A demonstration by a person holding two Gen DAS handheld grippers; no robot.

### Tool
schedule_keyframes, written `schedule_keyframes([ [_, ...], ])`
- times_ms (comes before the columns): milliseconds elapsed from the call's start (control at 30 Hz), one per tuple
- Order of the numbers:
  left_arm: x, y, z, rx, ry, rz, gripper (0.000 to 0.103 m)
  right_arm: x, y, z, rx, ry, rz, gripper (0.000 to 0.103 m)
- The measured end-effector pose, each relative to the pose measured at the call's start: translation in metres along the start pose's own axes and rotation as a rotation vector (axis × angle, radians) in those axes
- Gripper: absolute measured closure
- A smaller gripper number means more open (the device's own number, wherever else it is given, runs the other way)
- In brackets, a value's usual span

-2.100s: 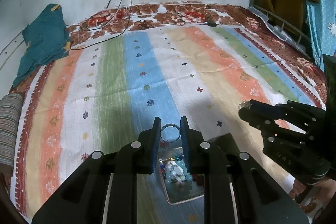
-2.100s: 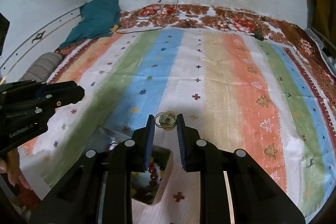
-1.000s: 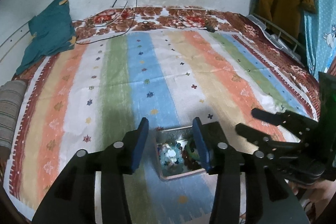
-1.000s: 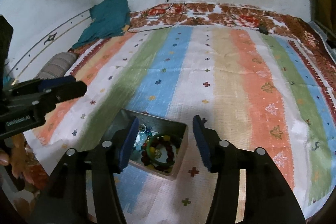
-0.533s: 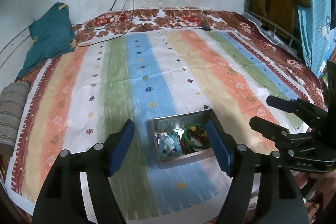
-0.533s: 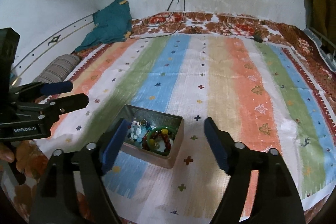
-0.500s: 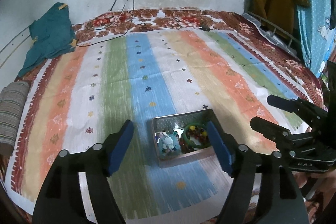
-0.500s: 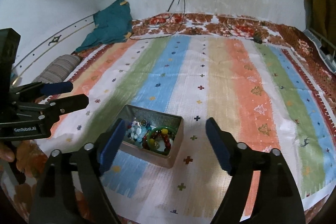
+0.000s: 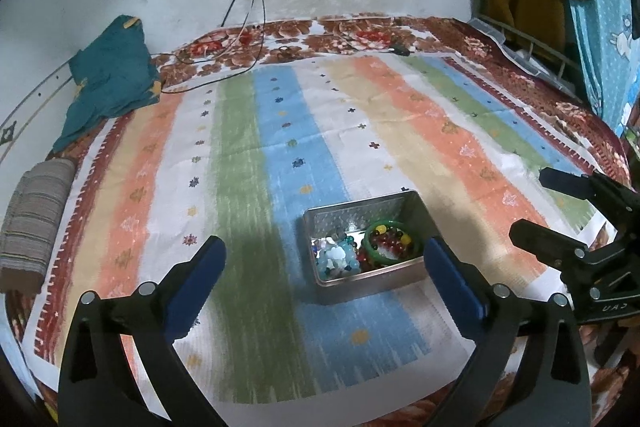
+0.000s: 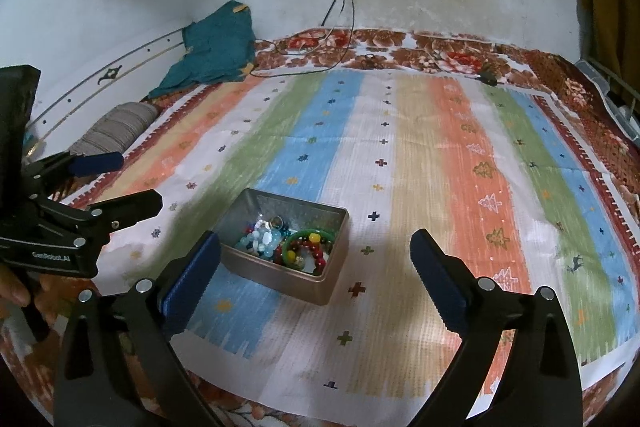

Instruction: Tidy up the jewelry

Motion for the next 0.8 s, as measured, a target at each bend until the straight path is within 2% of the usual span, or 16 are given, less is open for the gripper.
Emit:
schedule_keyframes([
  [800,0.0072,-0.0049,-0.0003,-0.012,-0.005,-0.005,0.006,0.0062,-0.0059,-0.0041,-0.023,0.004,0.018,0.007],
])
Point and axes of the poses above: each gripper's, at about its wrist camera, not at the fingertips, and y roughly the way its jaws point, z to its right, x to its underside, the point moved 4 cm from there along y, roughly the way its jaws point, and after that the axes turned 13 degrees about -x, right-handed, at the moved point
